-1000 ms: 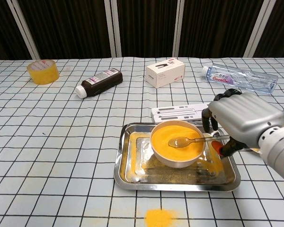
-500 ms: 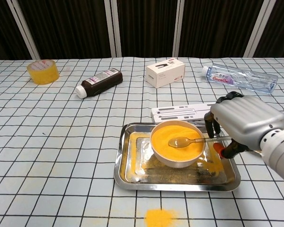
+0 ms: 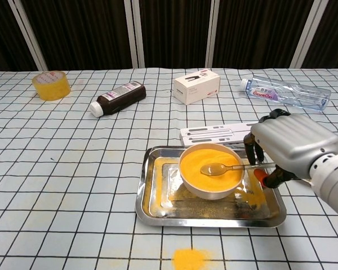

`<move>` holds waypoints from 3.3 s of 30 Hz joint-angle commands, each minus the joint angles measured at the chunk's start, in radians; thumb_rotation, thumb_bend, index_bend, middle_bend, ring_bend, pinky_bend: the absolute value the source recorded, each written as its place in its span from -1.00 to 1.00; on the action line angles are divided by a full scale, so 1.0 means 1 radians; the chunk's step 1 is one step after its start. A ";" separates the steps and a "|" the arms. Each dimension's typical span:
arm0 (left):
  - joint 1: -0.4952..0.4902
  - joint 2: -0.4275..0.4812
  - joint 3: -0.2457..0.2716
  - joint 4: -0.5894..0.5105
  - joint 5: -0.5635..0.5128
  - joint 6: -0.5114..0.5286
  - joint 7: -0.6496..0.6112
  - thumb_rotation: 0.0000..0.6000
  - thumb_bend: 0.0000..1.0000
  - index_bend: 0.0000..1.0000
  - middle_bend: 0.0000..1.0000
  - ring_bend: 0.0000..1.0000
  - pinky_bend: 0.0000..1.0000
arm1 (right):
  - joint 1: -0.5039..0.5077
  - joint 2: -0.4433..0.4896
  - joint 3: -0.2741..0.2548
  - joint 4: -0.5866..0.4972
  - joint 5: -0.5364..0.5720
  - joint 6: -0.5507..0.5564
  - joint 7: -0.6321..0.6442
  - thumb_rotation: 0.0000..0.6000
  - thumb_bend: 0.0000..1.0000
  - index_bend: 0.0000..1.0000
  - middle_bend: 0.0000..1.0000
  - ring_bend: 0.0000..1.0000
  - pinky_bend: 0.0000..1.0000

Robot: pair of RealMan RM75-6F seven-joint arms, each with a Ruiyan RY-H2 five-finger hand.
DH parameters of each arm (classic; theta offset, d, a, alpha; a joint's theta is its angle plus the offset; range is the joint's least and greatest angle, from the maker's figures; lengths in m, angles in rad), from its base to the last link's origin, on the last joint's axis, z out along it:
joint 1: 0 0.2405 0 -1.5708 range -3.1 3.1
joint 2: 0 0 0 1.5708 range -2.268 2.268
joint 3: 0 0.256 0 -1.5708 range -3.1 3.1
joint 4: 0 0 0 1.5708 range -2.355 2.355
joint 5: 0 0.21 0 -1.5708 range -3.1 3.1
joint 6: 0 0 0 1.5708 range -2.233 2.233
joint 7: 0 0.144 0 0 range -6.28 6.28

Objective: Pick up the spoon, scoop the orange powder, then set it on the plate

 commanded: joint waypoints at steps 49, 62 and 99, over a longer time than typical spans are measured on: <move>0.000 -0.001 0.000 -0.003 -0.003 -0.001 0.001 1.00 -1.00 -1.00 -1.00 -1.00 -1.00 | -0.006 0.033 -0.035 -0.021 -0.134 0.008 0.013 1.00 0.24 0.65 0.46 -0.29 -1.00; 0.001 -0.001 0.000 -0.005 -0.005 0.000 0.003 1.00 -1.00 -1.00 -1.00 -1.00 -1.00 | 0.033 0.082 -0.141 0.074 -0.357 -0.019 -0.106 1.00 0.31 0.70 0.54 -0.22 -1.00; 0.000 -0.001 -0.004 -0.008 -0.013 -0.002 0.004 1.00 -1.00 -1.00 -1.00 -1.00 -1.00 | -0.009 0.091 -0.132 0.146 -0.403 -0.084 -0.291 1.00 0.32 0.76 0.59 -0.21 -1.00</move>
